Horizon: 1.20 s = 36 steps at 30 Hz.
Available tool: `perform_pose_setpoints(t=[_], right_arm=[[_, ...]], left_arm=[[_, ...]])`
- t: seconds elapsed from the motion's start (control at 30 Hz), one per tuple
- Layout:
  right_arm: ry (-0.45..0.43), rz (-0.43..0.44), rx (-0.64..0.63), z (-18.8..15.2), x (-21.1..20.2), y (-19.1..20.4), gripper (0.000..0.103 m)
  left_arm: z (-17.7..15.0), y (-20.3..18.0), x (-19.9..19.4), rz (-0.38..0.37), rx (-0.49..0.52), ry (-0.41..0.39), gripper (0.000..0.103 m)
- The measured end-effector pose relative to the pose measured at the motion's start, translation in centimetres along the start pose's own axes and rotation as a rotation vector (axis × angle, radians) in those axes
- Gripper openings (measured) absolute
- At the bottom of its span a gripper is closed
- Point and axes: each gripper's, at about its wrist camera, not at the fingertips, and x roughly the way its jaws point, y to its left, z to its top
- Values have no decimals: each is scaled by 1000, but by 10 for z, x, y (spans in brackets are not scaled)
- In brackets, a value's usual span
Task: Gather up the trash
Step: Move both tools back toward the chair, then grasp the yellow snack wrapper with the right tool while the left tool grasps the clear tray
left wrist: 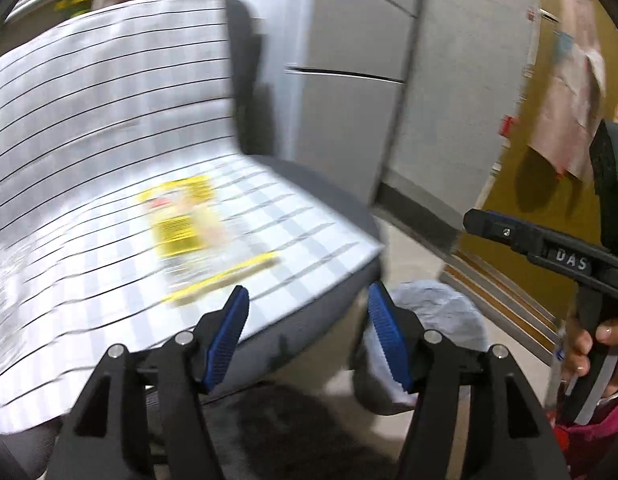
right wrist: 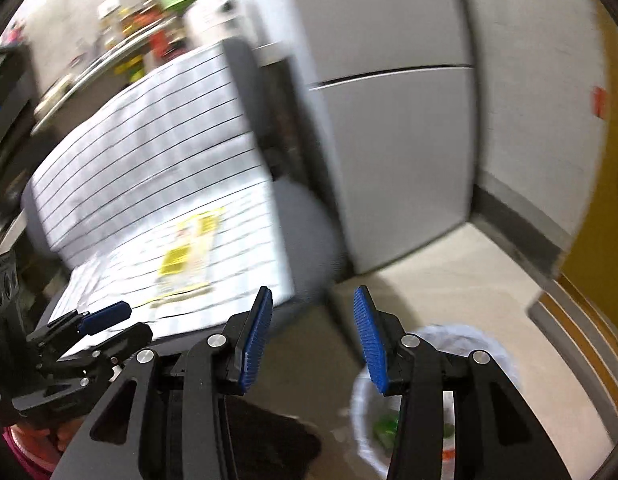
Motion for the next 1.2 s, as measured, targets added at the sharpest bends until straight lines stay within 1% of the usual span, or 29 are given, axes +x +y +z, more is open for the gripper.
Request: perform_pose_setpoints(t=[0.03, 0.1, 0.23, 0.27, 0.37, 0.47, 0.53, 0.67, 0.73, 0.77, 0.8, 0.87, 0.9, 0.93, 1.0, 1.07, 1.13, 1.17, 1.2], right_arm=[[14, 27, -24, 3, 8, 14, 49], [33, 59, -63, 6, 18, 36, 57], [106, 124, -166, 14, 50, 83, 59], [121, 142, -177, 16, 58, 91, 61], [181, 187, -179, 16, 83, 105, 62], [238, 227, -159, 12, 108, 115, 61], [243, 222, -164, 11, 118, 117, 61], [219, 178, -197, 21, 138, 120, 62], [222, 142, -215, 26, 155, 124, 63], [228, 135, -223, 28, 163, 126, 69], [236, 126, -236, 29, 170, 129, 74], [259, 99, -277, 25, 185, 137, 76], [274, 90, -297, 22, 190, 141, 83], [284, 81, -329, 17, 195, 147, 87], [272, 69, -378, 12, 196, 157, 91], [270, 67, -416, 8, 199, 166, 92], [273, 77, -410, 9, 203, 168, 92], [276, 76, -406, 10, 204, 170, 91], [277, 74, -404, 10, 205, 171, 88]], left_arm=[[-3, 14, -5, 29, -17, -3, 61], [-8, 42, -15, 83, -69, -6, 61], [-16, 82, -27, 150, -157, -11, 61], [-20, 94, -30, 169, -178, -13, 61], [-24, 117, -33, 193, -231, -11, 61], [-28, 127, -31, 202, -249, -4, 61], [-27, 130, -27, 203, -248, 1, 61], [-25, 131, -21, 198, -246, 6, 61], [-25, 132, -20, 199, -245, 6, 61], [-25, 133, -20, 202, -247, 7, 61], [-27, 135, -20, 204, -250, 7, 61], [-28, 139, -21, 209, -259, 5, 61], [-28, 141, -21, 212, -264, 5, 61], [-29, 143, -21, 214, -267, 5, 61], [-30, 147, -22, 220, -277, 7, 61], [-31, 150, -21, 220, -287, 10, 61], [-32, 151, -23, 218, -292, 9, 61], [-33, 151, -24, 217, -293, 8, 61], [-34, 152, -24, 219, -293, 7, 61]])
